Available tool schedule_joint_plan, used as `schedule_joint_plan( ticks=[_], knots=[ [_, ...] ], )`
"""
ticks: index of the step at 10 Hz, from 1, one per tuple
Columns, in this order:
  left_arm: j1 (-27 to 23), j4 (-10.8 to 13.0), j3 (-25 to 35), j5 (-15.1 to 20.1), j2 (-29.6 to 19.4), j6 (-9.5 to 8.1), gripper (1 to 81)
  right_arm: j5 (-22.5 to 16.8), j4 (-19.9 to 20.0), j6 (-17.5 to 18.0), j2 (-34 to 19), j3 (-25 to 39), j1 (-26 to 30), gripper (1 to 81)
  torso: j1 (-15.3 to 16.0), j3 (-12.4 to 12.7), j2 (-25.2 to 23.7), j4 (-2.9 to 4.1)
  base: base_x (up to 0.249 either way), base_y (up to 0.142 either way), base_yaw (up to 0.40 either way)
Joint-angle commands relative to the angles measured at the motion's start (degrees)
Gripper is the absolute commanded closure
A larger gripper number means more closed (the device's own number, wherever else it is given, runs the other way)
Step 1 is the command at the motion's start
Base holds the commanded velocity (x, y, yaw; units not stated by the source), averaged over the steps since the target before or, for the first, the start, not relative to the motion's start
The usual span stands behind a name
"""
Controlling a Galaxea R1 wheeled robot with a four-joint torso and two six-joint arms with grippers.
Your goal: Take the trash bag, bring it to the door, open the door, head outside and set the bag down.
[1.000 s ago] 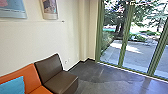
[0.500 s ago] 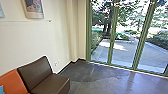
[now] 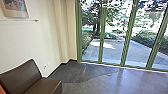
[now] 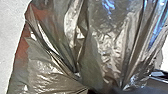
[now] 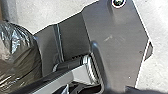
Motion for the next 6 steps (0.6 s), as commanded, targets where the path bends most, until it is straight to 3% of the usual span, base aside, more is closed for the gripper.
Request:
schedule_joint_plan(
  ticks=[1, 6],
  knots=[
    [-3.5, 0.4, -0.2, 3.8, -0.3, 0.29, 81.1, -3.3, 0.3, -0.2, 0.3, 0.1, 2.6, 1.0, 0.0, 0.0, 0.0, 0.00, 0.000, 0.000, -0.280],
    [-3.6, 0.4, -0.3, 3.8, -0.1, 0.29, 81.1, -3.3, 0.5, 0.0, 0.0, -0.8, 2.7, 1.0, 0.0, 0.0, 0.0, 0.00, 0.000, 0.000, -0.280]
  ],
)
